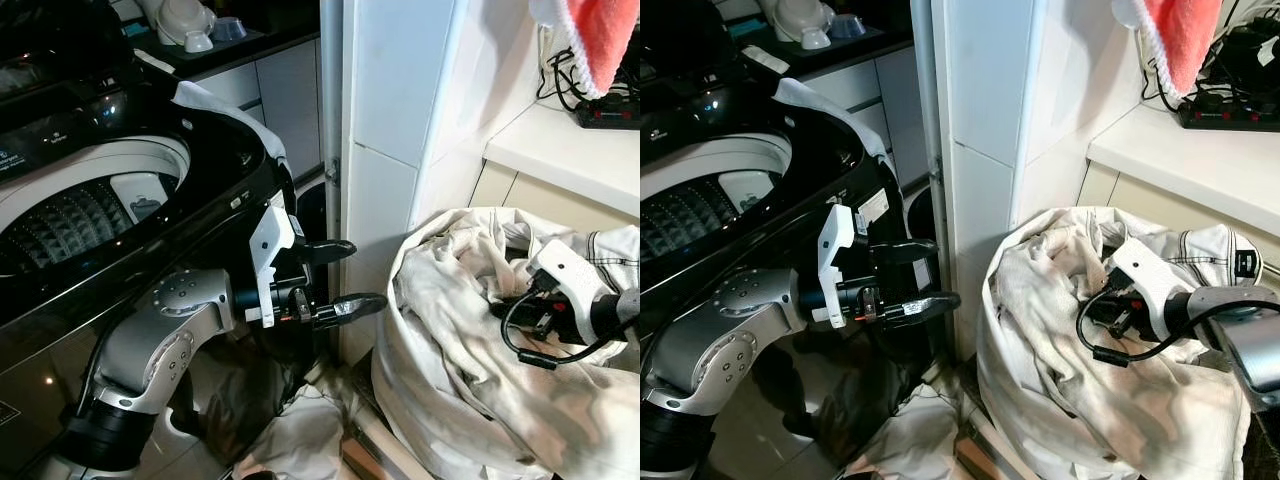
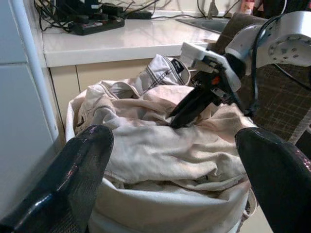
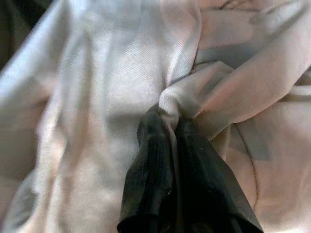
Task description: Clothes washing
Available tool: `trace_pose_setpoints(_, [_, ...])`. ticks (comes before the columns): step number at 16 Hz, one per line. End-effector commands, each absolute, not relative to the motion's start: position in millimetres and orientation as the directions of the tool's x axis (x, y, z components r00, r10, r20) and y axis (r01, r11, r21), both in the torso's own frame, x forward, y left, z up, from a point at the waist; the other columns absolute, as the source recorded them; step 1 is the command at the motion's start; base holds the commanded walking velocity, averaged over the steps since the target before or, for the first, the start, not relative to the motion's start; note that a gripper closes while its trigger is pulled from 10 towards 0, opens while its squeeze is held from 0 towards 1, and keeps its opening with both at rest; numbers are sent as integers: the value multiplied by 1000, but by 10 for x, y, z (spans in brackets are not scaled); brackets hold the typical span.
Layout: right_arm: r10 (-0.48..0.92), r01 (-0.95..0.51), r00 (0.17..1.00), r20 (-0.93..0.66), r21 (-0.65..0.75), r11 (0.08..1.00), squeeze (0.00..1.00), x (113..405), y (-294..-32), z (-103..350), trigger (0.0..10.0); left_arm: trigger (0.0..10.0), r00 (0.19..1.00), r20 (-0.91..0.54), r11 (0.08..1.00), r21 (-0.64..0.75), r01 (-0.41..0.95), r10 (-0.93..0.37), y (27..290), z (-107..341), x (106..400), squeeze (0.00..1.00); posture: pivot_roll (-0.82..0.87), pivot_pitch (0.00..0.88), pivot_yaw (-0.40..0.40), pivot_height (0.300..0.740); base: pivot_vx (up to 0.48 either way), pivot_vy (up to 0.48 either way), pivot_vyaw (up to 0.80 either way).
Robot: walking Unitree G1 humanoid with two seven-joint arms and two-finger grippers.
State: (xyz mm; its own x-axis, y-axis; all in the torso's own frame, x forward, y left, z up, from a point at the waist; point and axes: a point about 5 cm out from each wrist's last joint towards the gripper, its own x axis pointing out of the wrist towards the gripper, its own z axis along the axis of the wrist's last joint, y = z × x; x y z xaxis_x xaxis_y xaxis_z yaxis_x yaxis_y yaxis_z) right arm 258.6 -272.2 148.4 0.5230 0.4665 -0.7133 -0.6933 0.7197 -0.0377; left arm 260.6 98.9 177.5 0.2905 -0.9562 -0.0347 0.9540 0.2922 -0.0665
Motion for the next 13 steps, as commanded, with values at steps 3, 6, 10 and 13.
trace_pose_setpoints(3, [597,-735,533,-600,21,678,0,2581,-2585,1771,0,10000,364,22,363,-13,932,-931,1005,1869,2683,67,-23,0,78,740,0,0,0])
trace_pose_setpoints(6, [783,-798,555,-282,85,596,0,2582,-2385,2336,0,10000,404,121,409,25,912,-907,969,2063,2773,0,-27,0,86,740,0,0,0])
trace_pose_setpoints(10, [854,-852,520,17,77,518,0,2600,-2175,2860,0,10000,413,281,443,49,895,-866,873,2424,2892,0,-18,0,78,740,0,0,0])
trace_pose_setpoints(13, [853,-873,488,183,105,477,0,2655,-2096,3109,0,10000,353,329,390,53,919,-876,694,2554,2847,0,-10,0,58,740,0,0,0])
